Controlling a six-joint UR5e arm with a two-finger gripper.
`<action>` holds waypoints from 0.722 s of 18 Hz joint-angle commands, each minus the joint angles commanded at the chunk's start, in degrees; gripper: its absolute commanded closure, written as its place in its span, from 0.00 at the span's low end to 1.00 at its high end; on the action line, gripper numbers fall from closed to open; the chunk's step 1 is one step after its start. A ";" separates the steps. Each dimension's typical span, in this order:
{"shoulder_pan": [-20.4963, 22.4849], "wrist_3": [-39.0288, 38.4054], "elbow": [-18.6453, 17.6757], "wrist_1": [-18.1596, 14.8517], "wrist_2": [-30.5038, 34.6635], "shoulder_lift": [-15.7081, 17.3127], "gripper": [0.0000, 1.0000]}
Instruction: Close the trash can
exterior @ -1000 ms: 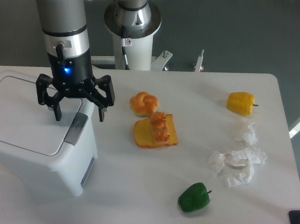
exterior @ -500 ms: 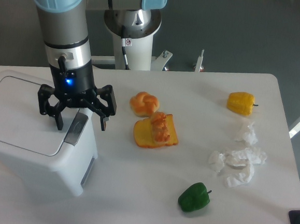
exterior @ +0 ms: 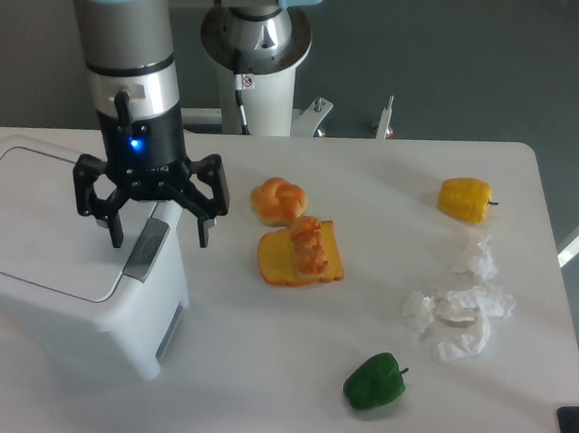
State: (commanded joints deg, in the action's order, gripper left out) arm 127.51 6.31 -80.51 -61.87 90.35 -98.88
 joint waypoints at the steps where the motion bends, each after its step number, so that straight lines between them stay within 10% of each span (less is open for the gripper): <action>1: 1.76 4.45 -0.70 0.26 0.09 0.00 0.00; 13: 26.02 47.53 -3.61 0.09 -2.20 -8.69 0.00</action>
State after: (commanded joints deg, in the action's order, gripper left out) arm 153.53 53.84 -84.11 -61.79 88.15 -107.56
